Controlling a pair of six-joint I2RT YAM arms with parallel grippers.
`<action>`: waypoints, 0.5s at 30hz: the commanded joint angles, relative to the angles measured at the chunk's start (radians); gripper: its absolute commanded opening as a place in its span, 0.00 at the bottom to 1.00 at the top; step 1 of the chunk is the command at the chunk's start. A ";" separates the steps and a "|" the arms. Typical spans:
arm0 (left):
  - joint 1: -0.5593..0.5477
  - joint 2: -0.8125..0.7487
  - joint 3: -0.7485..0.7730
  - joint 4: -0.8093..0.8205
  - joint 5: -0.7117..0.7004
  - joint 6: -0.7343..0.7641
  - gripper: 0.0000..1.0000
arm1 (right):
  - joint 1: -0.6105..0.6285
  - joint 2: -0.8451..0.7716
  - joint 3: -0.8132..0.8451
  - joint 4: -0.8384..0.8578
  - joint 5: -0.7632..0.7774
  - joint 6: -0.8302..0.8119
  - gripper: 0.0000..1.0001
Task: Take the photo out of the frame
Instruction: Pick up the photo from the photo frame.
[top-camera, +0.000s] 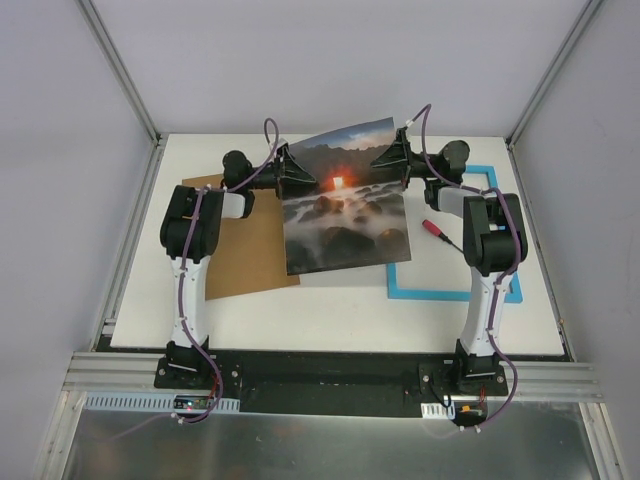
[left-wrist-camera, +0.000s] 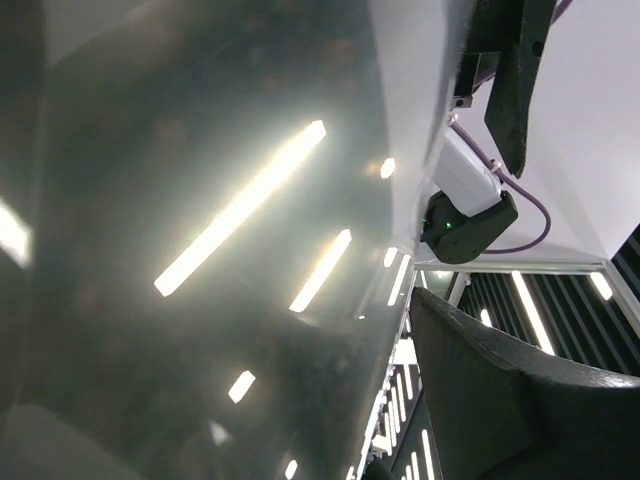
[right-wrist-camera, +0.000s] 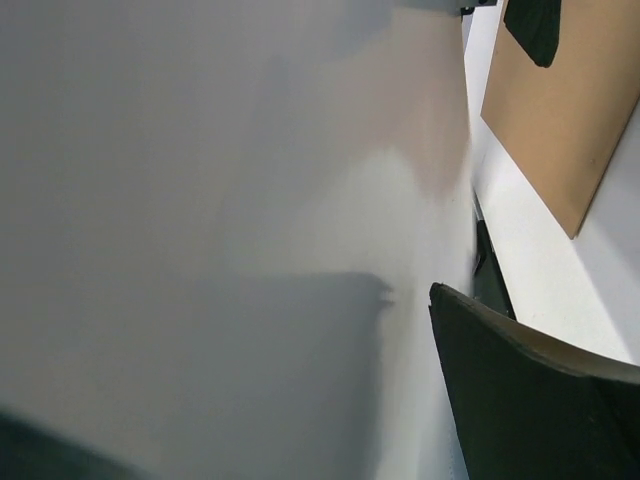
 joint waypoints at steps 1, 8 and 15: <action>0.024 -0.112 0.003 0.187 0.052 0.008 0.00 | 0.009 -0.077 0.013 0.191 -0.106 0.023 0.96; 0.077 -0.187 0.007 0.283 0.064 -0.089 0.00 | 0.001 -0.171 -0.054 0.130 -0.103 -0.047 0.96; 0.103 -0.247 -0.025 0.283 0.078 -0.077 0.00 | -0.019 -0.284 -0.090 0.140 -0.156 -0.060 0.96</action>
